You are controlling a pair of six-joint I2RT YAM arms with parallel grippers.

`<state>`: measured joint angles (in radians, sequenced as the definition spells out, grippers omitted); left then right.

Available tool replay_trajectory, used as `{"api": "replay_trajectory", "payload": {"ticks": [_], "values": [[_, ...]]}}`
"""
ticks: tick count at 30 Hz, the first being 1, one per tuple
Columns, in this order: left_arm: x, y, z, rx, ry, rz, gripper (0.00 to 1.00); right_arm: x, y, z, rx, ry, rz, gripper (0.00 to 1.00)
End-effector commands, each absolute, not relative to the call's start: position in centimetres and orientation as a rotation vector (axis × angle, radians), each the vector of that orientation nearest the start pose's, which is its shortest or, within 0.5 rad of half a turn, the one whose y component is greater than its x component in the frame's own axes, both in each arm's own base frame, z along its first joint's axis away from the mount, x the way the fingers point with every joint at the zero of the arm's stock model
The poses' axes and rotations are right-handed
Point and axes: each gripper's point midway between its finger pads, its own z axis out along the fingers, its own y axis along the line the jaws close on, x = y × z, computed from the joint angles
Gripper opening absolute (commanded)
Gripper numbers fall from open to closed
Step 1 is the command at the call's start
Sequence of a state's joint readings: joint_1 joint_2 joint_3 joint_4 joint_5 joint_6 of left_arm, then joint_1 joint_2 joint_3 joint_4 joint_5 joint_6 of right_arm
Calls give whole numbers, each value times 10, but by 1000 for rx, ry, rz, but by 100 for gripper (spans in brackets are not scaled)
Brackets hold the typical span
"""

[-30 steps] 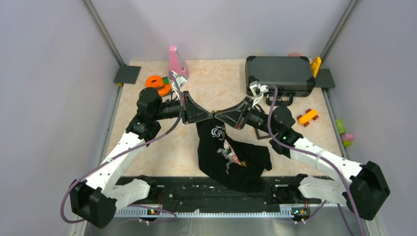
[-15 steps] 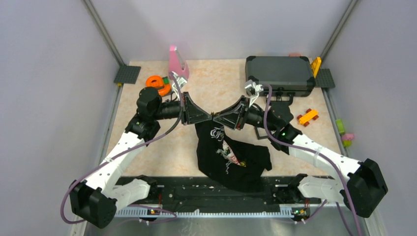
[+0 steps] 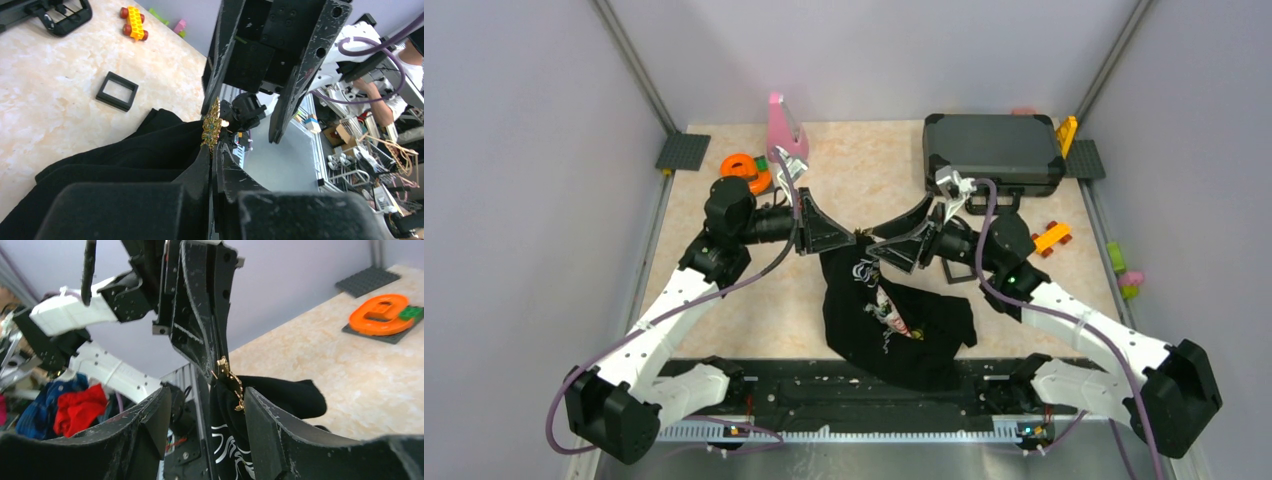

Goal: Remove the brooch from the garment

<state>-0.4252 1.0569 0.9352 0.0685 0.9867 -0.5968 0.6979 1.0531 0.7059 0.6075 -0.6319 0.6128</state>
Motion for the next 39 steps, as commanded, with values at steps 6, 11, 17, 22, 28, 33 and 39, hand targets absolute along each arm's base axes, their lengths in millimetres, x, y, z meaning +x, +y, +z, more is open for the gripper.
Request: {"api": "replay_trajectory", "payload": {"ticks": [6, 11, 17, 22, 28, 33, 39], "values": [[202, -264, 351, 726, 1633, -1490, 0, 206, 285, 365, -489, 1240, 1339, 43], [198, -264, 353, 746, 1625, -1517, 0, 210, 295, 361, -572, 1258, 1314, 44], [189, -265, 360, 779, 1599, -1574, 0, 204, 305, 360, -669, 1215, 1343, 47], [184, -267, 359, 812, 1602, -1613, 0, 206, 308, 362, -669, 1201, 1356, 41], [184, -268, 357, 827, 1609, -1628, 0, 198, 311, 363, -708, 1168, 1393, 30], [186, -269, 360, 827, 1606, -1631, 0, 195, 313, 359, -749, 1169, 1395, 0], [198, -267, 348, 743, 1647, -1568, 65, 216, 299, 354, -640, 1227, 1244, 0]]}}
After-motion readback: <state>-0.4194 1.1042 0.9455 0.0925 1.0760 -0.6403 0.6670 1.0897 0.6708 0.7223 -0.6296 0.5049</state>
